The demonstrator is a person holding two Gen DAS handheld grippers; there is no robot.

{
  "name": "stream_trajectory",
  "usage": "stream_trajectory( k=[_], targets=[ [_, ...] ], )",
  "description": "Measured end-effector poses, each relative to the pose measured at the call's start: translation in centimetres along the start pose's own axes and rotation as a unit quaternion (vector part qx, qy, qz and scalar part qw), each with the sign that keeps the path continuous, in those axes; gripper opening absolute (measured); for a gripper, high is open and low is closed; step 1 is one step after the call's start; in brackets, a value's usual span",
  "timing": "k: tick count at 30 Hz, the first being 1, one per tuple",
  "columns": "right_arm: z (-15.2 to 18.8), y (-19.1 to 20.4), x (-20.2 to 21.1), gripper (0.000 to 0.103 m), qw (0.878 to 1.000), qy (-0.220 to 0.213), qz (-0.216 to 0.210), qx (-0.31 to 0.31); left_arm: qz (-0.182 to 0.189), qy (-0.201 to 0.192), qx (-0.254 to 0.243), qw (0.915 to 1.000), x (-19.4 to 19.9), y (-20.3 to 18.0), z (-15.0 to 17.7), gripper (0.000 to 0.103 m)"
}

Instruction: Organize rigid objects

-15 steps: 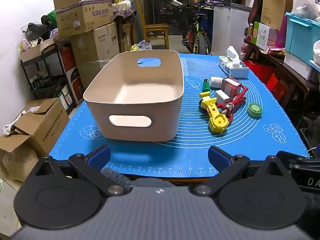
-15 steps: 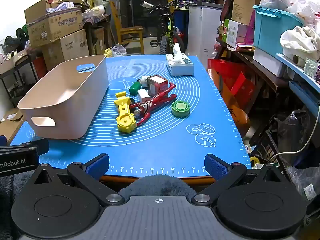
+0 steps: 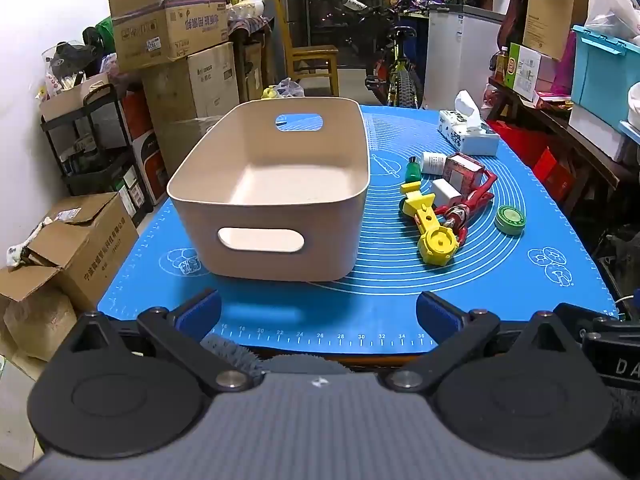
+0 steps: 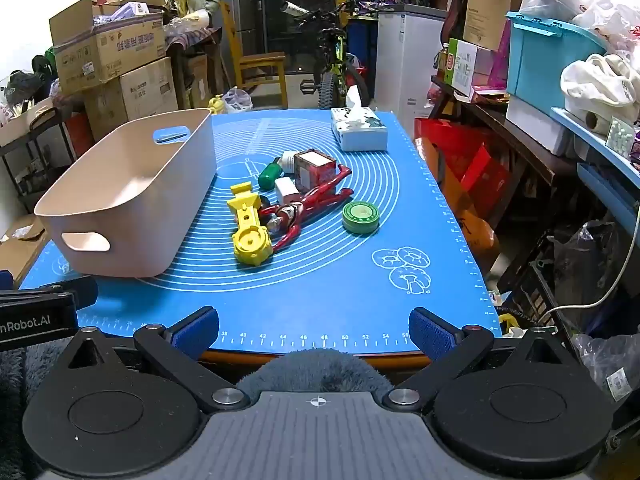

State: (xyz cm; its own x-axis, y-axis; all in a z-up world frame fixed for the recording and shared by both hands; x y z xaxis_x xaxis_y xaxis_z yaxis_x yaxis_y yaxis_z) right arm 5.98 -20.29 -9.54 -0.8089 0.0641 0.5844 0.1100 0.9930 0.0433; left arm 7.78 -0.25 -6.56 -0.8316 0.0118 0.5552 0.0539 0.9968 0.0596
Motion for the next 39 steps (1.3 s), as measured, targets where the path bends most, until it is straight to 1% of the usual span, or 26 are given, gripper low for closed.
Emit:
stream_trajectory(
  k=[4, 14, 15, 39],
  targets=[
    [0.17, -0.41, -0.12, 0.101, 1.0, 0.0, 0.0, -0.001, 0.001, 0.001, 0.001, 1.0, 0.05, 0.42, -0.06, 0.103],
    [0.09, 0.0, -0.17, 0.101, 1.0, -0.002, 0.0, 0.001, 0.001, 0.001, 0.0, 1.0, 0.03, 0.41, -0.01, 0.103],
    [-0.32, -0.26, 0.25, 0.101, 1.0, -0.002, 0.001, 0.001, 0.001, 0.001, 0.001, 1.0, 0.04, 0.42, -0.01, 0.103],
    [-0.17, 0.04, 0.19, 0.101, 1.0, -0.002, 0.0, 0.002, 0.002, 0.003, 0.006, 1.0, -0.01, 0.56, -0.09, 0.103]
  ],
)
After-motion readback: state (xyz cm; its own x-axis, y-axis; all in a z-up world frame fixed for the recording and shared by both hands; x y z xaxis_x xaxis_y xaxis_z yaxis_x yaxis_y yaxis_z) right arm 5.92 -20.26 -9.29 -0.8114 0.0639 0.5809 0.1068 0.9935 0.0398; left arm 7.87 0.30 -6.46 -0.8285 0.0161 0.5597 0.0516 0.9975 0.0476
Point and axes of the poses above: each gripper's, at about its wrist camera, not at the fingertips, and x roughly against the way its jaws point, y to its left, z to its underside, the point moved 10 cm from there along -x, roughly the way its jaws point, and after that the axes turned 6 degrees about -y, right-handed, at the moved point
